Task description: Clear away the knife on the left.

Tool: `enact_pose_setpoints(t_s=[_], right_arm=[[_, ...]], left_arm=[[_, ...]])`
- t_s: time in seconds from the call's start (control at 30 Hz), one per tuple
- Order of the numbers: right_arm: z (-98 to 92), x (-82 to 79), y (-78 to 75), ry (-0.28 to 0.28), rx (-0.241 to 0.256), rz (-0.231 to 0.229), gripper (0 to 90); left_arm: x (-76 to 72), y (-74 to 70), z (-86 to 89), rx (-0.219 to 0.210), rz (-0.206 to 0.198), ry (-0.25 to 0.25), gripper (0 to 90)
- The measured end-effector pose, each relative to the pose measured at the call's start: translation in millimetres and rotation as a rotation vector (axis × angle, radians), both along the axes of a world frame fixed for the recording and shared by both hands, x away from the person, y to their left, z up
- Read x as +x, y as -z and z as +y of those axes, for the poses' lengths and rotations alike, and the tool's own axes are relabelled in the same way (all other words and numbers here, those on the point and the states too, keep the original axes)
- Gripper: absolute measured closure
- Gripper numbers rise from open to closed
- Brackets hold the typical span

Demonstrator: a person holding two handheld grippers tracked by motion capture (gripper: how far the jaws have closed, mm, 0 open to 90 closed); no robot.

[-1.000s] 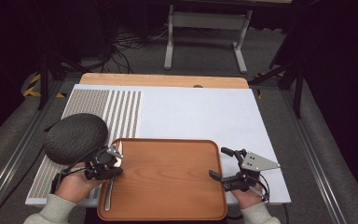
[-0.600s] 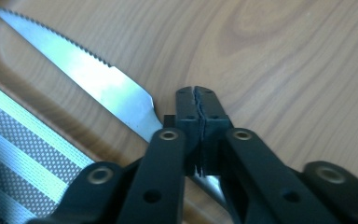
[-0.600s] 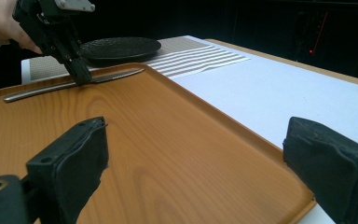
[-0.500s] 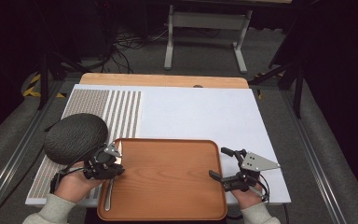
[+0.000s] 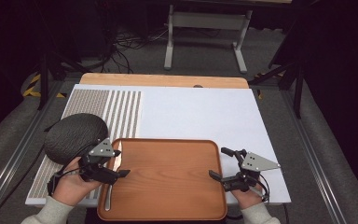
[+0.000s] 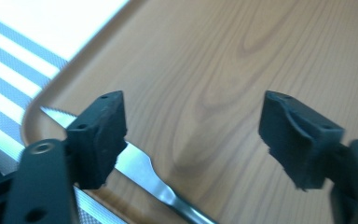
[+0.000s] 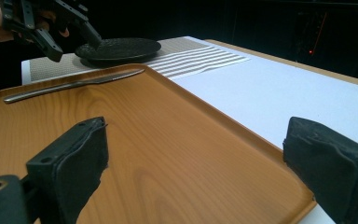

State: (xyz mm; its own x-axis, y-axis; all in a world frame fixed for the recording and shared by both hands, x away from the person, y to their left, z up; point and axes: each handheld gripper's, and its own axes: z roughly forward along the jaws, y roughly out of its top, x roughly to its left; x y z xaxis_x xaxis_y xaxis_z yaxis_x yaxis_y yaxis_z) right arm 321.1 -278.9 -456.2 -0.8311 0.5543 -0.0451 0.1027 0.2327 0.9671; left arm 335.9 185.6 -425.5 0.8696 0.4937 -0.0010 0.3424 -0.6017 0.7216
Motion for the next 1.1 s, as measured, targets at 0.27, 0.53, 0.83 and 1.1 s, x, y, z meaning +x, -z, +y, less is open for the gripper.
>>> enact_pose_setpoints(t_s=[0.27, 0.53, 0.83, 1.1], right_arm=[[-0.5, -0.1, -0.2, 0.004, 0.001, -0.002, 7.1], [-1.3, -0.8, -0.7, 0.005, 0.006, -0.006, 6.9], [-2.4, -1.3, -0.9, 0.011, 0.017, -0.012, 5.9], [-3.1, -1.2, 0.0, 0.018, 0.027, -0.013, 5.1]], left_arm=[[-9.5, -2.6, 12.3, -0.145, -0.111, -0.007, 5.7], [-21.4, 13.1, 29.6, -0.317, -0.244, -0.013, 2.1], [-28.8, 36.5, 48.9, -0.453, -0.289, -0.027, 0.3], [-33.7, 56.9, 58.8, -0.467, -0.318, -0.047, 0.1]])
